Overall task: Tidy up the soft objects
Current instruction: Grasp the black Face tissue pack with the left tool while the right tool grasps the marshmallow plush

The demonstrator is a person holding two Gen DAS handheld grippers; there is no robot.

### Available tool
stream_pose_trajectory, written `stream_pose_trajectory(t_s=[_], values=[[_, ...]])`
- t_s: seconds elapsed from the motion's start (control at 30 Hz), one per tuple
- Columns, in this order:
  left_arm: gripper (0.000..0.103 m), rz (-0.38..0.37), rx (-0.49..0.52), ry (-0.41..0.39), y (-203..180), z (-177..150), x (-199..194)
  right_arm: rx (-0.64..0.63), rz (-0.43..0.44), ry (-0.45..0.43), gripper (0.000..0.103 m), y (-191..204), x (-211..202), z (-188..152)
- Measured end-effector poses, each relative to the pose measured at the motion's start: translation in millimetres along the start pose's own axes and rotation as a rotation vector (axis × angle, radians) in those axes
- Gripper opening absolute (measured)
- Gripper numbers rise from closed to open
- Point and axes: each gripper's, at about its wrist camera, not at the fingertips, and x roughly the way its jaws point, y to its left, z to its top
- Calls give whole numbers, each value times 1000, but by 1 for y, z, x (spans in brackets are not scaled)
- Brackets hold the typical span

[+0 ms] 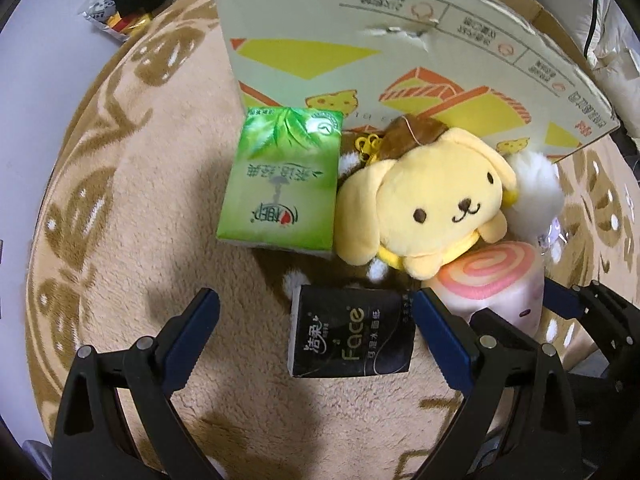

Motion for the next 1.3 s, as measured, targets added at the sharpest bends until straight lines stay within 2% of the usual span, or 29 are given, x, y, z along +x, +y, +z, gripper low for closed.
stream_pose_trajectory(t_s=[0.2,0.7,0.97,1.07,1.1,1.27,1.3], values=[[96,-37,-23,41,-6,-1,7,-5,-11,16,58,1,5,1],[96,-4,-4,51,-11,1,15,-30,-26,55,61,3,12,-2],[85,8,-10,50,-11,0,18,-39,-33,48,61,6,12,-2],[67,36,15,57,-14,-3,18,-38,-32,45,61,6,12,-2],[64,49,20,50,-15,-4,17,-40,-33,47,61,6,12,-3],[63,29,23,22,-16,-5,9,-38,-27,36,61,3,9,-3],[63,33,26,8,-15,-6,6,-36,-13,35,57,3,8,-2]])
